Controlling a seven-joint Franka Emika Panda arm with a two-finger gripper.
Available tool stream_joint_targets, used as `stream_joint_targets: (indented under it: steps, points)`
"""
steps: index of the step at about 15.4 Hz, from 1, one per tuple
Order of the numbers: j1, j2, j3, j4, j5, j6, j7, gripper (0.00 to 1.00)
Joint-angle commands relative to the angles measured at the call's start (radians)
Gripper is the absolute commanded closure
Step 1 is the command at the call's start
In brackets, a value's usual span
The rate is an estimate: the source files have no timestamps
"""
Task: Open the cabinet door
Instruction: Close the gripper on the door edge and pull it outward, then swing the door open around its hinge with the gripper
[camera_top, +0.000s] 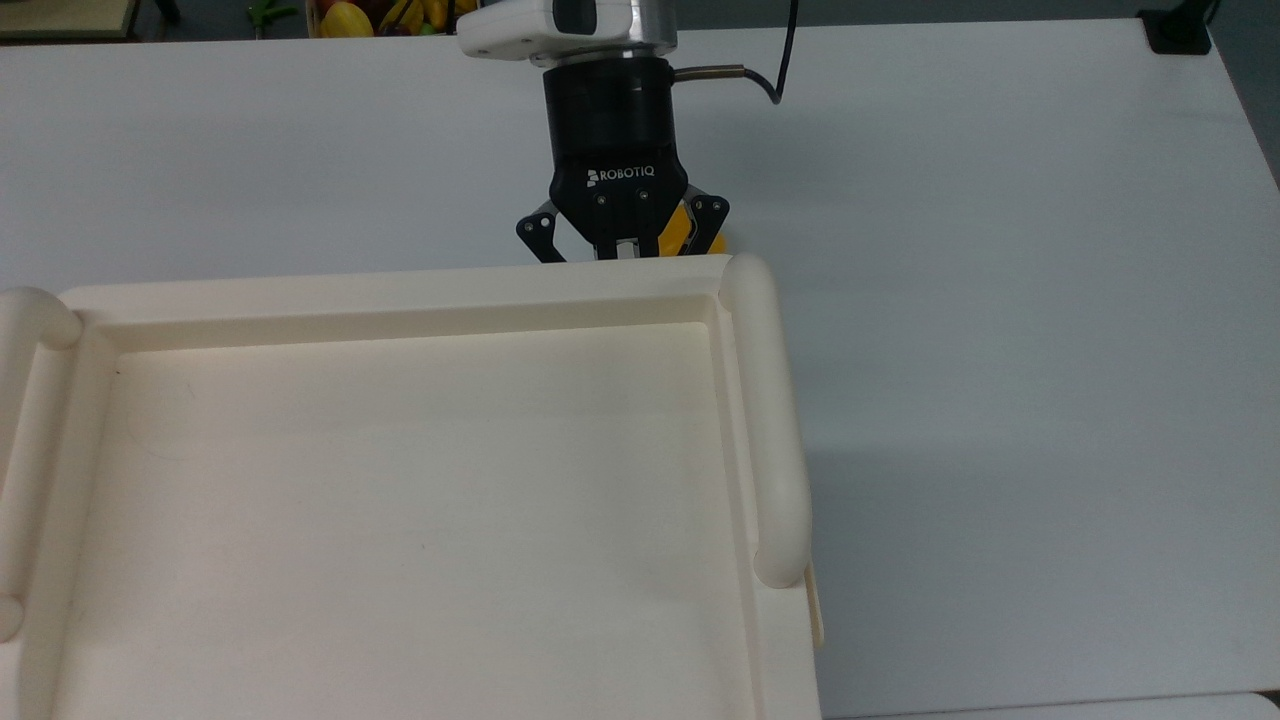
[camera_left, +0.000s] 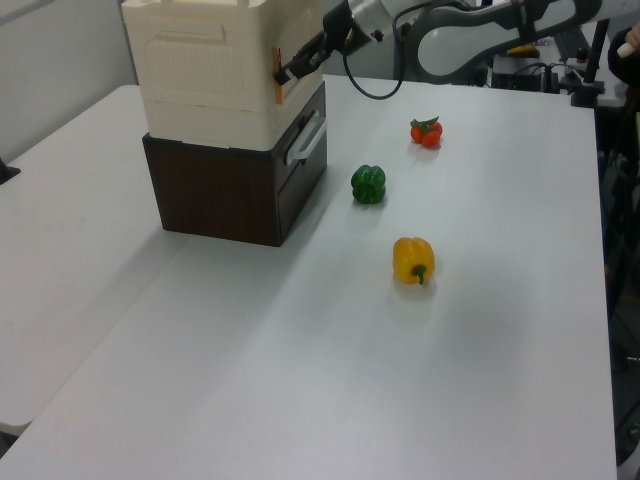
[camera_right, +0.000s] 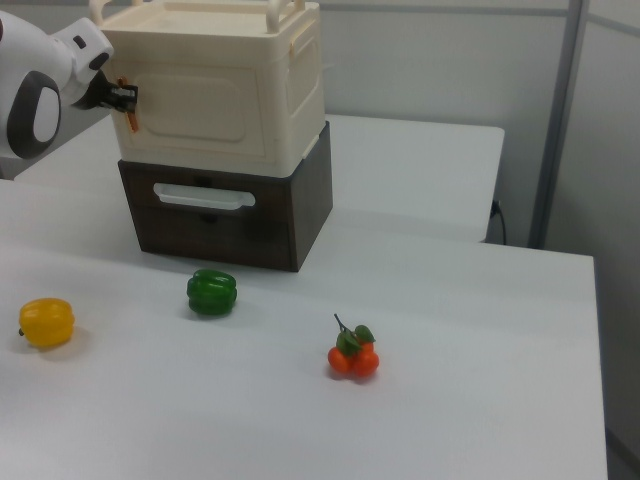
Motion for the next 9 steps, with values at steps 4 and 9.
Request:
stream_joint_targets:
  steps: [4, 9]
  points:
    - [-0.032, -0.14, -0.002, -0.127, -0.008, -0.166, -0.005, 0.91]
    - [-0.06, -0.217, -0.002, -0.139, -0.005, -0.419, -0.005, 0.9]
